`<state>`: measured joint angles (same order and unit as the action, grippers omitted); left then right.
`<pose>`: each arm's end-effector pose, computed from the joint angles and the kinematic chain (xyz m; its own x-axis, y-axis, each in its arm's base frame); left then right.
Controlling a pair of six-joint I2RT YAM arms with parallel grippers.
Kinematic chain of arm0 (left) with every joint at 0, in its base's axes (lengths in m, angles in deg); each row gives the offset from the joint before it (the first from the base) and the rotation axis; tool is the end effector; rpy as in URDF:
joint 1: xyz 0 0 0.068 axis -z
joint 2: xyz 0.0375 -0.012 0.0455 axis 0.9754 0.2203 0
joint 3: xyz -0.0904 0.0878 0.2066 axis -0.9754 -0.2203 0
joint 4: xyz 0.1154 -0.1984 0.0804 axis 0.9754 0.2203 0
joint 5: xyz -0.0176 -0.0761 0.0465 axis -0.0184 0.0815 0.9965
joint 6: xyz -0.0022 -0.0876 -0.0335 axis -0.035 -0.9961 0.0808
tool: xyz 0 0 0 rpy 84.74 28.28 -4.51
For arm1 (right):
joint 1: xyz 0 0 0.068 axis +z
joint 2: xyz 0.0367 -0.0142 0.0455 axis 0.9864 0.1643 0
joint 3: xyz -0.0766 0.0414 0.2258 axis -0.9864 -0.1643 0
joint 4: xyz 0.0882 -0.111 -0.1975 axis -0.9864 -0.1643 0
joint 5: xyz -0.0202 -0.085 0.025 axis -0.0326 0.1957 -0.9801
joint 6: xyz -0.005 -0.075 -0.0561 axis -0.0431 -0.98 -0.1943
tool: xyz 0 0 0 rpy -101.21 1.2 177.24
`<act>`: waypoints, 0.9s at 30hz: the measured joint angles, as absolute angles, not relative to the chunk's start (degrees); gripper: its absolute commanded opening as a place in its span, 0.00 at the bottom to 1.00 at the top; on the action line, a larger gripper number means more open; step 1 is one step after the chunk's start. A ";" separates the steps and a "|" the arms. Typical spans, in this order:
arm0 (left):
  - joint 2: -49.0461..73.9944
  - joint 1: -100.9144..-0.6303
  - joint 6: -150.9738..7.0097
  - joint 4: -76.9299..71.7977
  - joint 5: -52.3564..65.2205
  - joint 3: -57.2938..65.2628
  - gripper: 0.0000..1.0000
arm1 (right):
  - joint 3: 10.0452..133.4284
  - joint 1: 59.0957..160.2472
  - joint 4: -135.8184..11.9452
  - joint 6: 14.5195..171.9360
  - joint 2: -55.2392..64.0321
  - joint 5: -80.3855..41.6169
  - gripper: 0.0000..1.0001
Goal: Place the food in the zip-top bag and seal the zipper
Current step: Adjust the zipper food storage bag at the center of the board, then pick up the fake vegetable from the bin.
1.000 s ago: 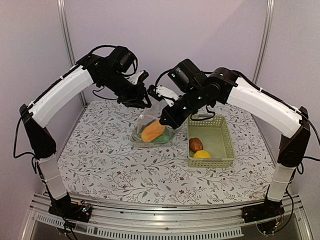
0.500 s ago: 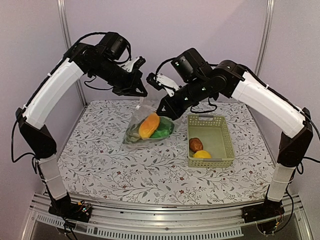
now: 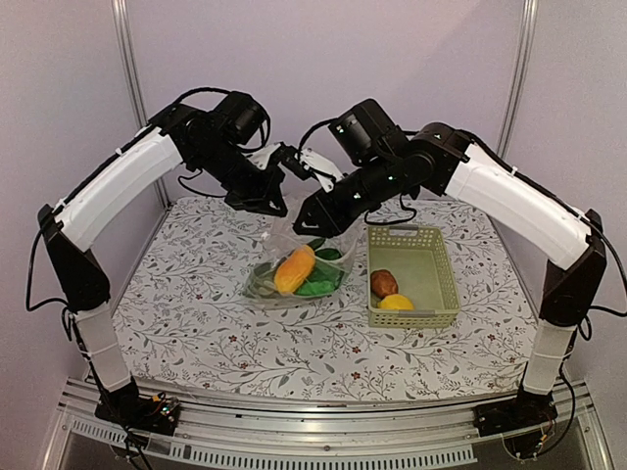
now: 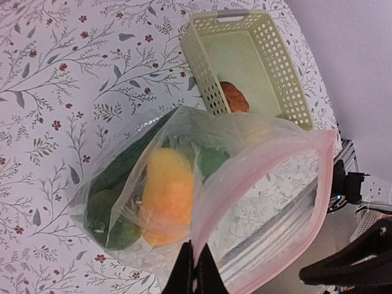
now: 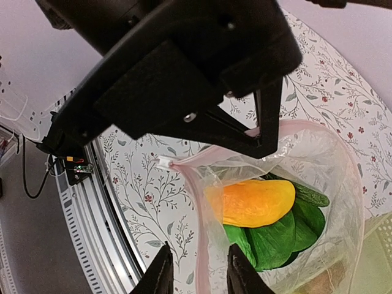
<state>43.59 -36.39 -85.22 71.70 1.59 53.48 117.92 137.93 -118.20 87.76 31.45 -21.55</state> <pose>0.2695 -0.2586 0.3215 -0.8824 0.2231 -0.4143 0.3971 0.8255 -0.4011 0.2098 0.3546 0.3379 -0.3897 -0.5663 -0.7263 -0.8881 0.4398 0.1336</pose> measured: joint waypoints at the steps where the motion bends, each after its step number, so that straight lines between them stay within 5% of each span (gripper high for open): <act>1: 43.57 -36.39 -85.22 71.65 1.72 53.48 0.00 | 117.55 137.93 -117.61 87.87 31.34 -21.57 0.40; 4: 43.57 -36.39 -85.20 71.59 1.94 53.48 0.00 | 115.08 137.91 -115.93 88.92 29.86 -20.58 0.50; 10: 43.43 -36.39 -85.00 70.76 2.20 52.87 0.00 | 107.02 135.74 -112.02 92.48 22.51 -16.08 0.52; 20: 43.43 -36.39 -84.96 69.62 2.31 52.17 0.00 | 84.74 118.50 -105.68 103.14 6.80 -15.89 0.56; 27: 43.41 -36.39 -84.83 69.12 2.29 51.62 0.00 | 73.79 111.79 -106.44 106.27 6.56 -19.21 0.69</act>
<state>43.41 -36.39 -84.83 69.12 2.29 51.62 73.79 111.79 -106.44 106.27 6.56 -19.21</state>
